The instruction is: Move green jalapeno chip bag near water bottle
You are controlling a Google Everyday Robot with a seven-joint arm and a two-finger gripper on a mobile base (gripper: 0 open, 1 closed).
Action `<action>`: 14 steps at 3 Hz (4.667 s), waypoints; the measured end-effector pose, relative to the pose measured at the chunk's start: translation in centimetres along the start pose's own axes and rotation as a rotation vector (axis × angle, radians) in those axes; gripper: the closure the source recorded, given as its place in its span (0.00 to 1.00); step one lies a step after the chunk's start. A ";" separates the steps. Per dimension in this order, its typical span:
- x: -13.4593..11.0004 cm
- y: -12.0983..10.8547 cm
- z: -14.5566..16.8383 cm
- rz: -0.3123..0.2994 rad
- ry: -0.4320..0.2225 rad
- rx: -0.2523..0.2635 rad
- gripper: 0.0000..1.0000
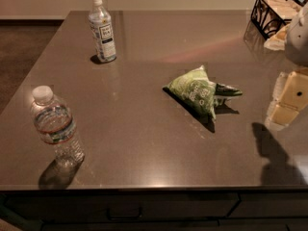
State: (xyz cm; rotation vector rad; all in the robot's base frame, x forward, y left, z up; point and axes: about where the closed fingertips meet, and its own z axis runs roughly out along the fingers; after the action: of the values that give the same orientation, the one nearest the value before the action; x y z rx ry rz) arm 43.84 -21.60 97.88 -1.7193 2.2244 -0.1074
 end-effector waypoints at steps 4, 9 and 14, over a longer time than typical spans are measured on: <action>-2.4 -6.7 7.0 0.205 -0.046 -0.024 0.00; -2.8 -11.9 17.9 0.344 -0.006 -0.057 0.08; -12.3 -3.7 12.9 0.055 -0.311 -0.323 1.00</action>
Offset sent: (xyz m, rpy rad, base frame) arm 0.0481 0.0107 -0.0151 0.0942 0.0381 -0.0906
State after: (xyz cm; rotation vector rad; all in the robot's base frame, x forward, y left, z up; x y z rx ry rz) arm 53.88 -9.08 89.28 -1.6868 2.1361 0.5236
